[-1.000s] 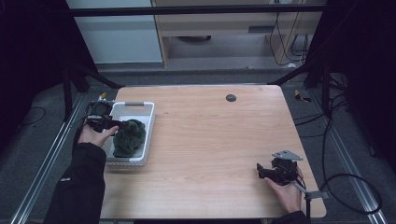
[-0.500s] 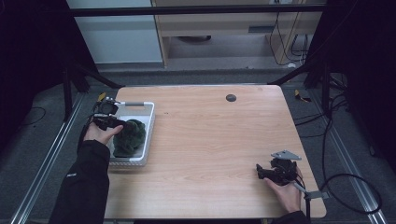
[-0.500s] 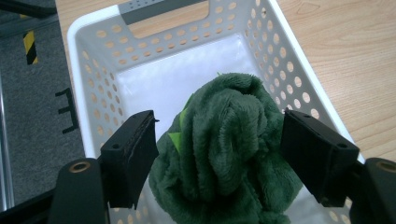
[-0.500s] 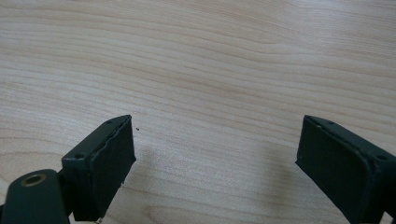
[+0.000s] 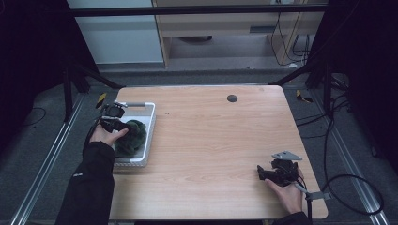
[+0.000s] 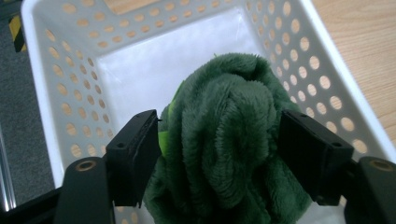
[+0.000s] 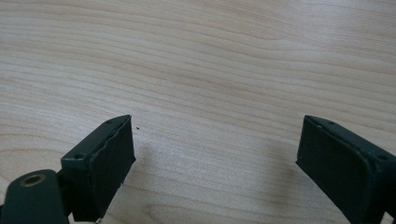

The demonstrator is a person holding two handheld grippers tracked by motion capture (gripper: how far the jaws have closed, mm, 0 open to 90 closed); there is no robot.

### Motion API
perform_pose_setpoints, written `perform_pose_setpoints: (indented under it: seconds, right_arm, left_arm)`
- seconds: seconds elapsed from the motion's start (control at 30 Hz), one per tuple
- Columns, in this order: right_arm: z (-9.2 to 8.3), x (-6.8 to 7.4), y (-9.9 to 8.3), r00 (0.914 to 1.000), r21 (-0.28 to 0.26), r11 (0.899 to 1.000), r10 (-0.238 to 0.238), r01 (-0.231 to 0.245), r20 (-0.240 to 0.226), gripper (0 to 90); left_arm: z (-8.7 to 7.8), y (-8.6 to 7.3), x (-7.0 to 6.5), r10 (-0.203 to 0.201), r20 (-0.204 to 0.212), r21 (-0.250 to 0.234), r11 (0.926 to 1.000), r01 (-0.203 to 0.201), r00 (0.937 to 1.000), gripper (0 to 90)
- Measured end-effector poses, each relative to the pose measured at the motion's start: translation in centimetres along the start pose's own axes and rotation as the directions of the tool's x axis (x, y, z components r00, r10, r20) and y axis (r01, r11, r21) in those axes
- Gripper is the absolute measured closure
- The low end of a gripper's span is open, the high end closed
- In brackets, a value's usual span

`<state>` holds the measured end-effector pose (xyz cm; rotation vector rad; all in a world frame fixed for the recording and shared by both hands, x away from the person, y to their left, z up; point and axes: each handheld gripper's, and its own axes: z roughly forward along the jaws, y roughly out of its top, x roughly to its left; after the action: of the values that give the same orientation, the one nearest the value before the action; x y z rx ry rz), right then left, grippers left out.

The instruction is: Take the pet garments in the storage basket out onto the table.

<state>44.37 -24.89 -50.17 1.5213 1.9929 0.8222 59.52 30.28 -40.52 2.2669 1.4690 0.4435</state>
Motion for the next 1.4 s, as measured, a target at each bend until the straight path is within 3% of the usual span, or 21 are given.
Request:
perform_pose_setpoints:
  seconds: [0.47,0.77,1.13,1.4]
  right_arm:
    - [0.1,0.1,0.0,1.0000,0.011,1.000,0.003,-0.003,-0.004,10.9]
    - [0.1,0.1,0.0,1.0000,0.013,1.000,0.002,-0.002,-0.005,10.8]
    - [0.1,0.1,0.0,1.0000,0.013,1.000,0.000,0.000,-0.005,10.7]
    - [0.1,0.0,0.0,1.0000,0.013,1.000,-0.001,0.001,-0.007,10.7]
  left_arm:
    - [0.6,-0.2,0.2,-0.012,-0.002,0.020,0.9997,0.012,0.9999,55.0]
    - [0.8,-0.2,0.2,0.014,0.004,0.047,0.9988,-0.014,0.9999,70.0]
    - [0.0,0.0,0.4,0.046,0.008,0.065,0.9968,-0.047,0.9989,75.4]
    - [-2.3,0.7,0.0,0.088,0.012,0.020,0.9959,-0.088,0.9961,76.1]
